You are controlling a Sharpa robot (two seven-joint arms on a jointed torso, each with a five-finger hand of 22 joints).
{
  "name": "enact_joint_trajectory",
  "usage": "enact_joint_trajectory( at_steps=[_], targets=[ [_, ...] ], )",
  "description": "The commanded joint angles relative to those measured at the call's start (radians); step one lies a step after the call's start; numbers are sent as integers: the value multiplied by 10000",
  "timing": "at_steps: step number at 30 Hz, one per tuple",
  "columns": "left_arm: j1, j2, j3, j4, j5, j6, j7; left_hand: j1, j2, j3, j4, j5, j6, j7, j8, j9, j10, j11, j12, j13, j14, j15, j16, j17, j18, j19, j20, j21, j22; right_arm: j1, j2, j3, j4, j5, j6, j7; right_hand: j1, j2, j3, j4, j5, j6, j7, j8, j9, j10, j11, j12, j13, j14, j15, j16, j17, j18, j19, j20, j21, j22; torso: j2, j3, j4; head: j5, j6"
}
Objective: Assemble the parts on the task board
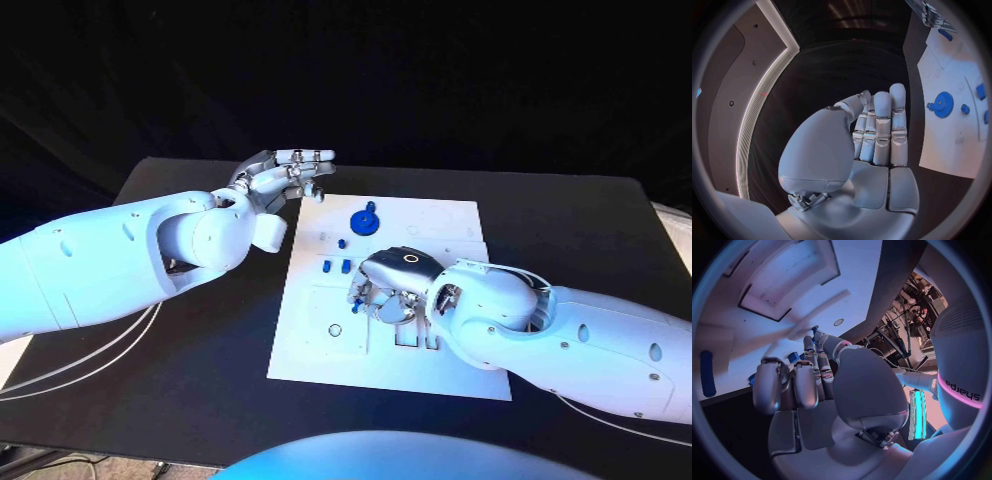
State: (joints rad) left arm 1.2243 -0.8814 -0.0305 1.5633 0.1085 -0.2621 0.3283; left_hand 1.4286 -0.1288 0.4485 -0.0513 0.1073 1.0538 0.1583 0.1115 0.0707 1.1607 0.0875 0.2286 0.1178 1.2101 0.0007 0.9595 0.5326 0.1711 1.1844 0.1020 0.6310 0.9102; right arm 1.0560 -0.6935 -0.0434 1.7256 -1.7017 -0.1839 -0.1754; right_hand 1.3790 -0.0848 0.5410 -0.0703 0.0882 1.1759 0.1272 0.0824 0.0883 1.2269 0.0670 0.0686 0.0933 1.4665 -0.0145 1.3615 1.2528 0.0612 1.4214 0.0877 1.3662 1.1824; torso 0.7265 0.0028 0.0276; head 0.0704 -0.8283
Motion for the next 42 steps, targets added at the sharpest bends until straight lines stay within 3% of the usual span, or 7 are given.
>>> enact_joint_trajectory(
  at_steps=[1,20,23,27,31,42],
  targets=[
    [2,13,7,3,-5,186,82,-42,103,-31,-45,53,29,36,56,-15,-106,2,50,14,-73,22,43,-20,111,-93,-5,-66,-15,-16,15,-6,-14,-82,335,24,7,53,83,4,70,5,74,-46,8,52,7,52,-5,488,-23,27,-9,168,-36,-30,-52,-15,-1,1,-4,8,-6],
    [1,-3,7,-7,-50,209,36,-17,126,-29,-73,68,16,37,57,-18,-145,6,77,21,-86,23,47,-30,112,-96,-3,-73,-14,-48,297,-59,-160,-990,485,-303,-190,-43,51,22,79,-86,103,-111,-3,-67,52,-39,-63,479,16,14,-39,170,-48,9,-66,-35,4,-4,-4,20,-35],
    [1,-7,7,-43,-88,213,27,10,149,-18,-98,97,11,41,60,-19,-165,7,103,28,-94,22,50,-37,114,-96,-5,-75,-10,-55,335,-73,-201,-1060,515,-351,-347,-142,4,65,128,-197,140,-165,-27,-252,101,-86,-126,460,60,-34,-113,190,-95,39,-128,-139,-3,-3,1,23,-44],
    [1,-11,7,-99,-109,206,21,14,152,-18,-104,105,9,42,60,-19,-173,8,110,30,-98,23,51,-40,114,-97,-5,-76,-9,-59,345,-83,-233,-1065,508,-371,-698,-459,-193,183,381,-778,325,-224,-167,-971,294,-82,-302,419,228,-125,-248,240,-218,149,-302,-420,-9,-11,-3,25,-49],
    [1,-6,7,-134,-117,197,7,15,153,-18,-106,109,8,43,60,-20,-176,8,112,31,-99,23,51,-41,114,-97,-5,-76,-9,-61,327,-87,-241,-1093,445,-404,-785,-603,-386,206,454,-1139,249,-215,-225,-1388,329,-46,-316,406,250,-143,-284,268,-263,201,-380,-539,-2,-7,-5,21,-55],
    [1,7,6,-163,-121,170,-33,8,150,-24,-109,114,5,47,60,-20,-189,12,118,32,-103,26,51,-44,113,-99,-4,-78,-8,-63,228,-89,-142,-1002,427,-325,-708,-497,-501,206,545,-922,234,-106,-164,-1160,274,213,-267,401,210,-151,-309,272,-250,200,-396,-553,4,6,-4,12,-62]
  ],
)
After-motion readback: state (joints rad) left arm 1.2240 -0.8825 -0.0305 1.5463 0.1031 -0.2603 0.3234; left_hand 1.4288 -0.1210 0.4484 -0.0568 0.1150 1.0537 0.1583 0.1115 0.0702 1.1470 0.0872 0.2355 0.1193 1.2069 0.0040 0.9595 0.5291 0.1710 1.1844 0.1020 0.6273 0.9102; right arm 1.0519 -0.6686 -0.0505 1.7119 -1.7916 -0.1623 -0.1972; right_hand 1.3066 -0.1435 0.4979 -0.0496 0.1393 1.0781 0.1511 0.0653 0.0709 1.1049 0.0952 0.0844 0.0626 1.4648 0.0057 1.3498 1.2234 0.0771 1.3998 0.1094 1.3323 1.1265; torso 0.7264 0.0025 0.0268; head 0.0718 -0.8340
